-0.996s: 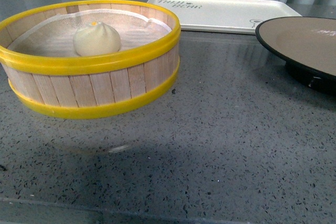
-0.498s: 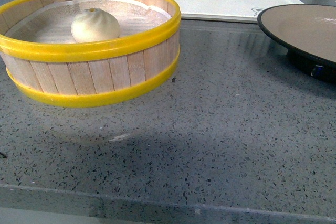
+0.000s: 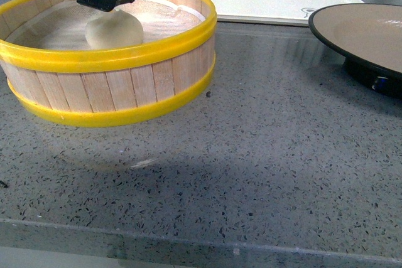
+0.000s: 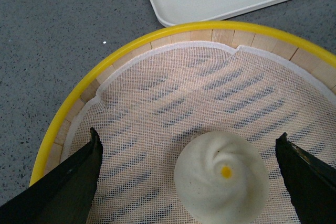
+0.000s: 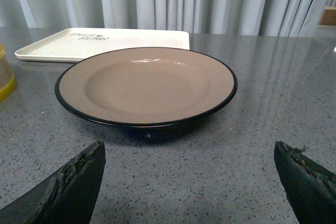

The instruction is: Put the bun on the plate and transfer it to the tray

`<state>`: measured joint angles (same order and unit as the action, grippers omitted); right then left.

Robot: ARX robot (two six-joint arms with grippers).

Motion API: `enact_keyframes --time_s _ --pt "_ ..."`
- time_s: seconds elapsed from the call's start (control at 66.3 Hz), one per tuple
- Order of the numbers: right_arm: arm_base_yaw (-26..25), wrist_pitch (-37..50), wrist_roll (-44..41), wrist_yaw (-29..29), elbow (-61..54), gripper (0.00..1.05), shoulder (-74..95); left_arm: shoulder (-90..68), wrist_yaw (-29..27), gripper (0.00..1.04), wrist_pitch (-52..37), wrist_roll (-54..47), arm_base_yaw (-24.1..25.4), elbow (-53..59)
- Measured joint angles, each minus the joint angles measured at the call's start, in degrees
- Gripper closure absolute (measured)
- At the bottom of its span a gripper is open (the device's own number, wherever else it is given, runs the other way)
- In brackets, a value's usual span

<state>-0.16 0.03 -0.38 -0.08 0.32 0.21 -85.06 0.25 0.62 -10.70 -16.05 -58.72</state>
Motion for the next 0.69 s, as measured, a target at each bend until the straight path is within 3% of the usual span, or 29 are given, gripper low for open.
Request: enact_keyframes --time_s 0.694 --pt "0.0 0.0 0.0 0.0 0.0 0.09 0.0 -2.2 -3.7 0.07 2.0 -5.8 -2.0 -0.5"
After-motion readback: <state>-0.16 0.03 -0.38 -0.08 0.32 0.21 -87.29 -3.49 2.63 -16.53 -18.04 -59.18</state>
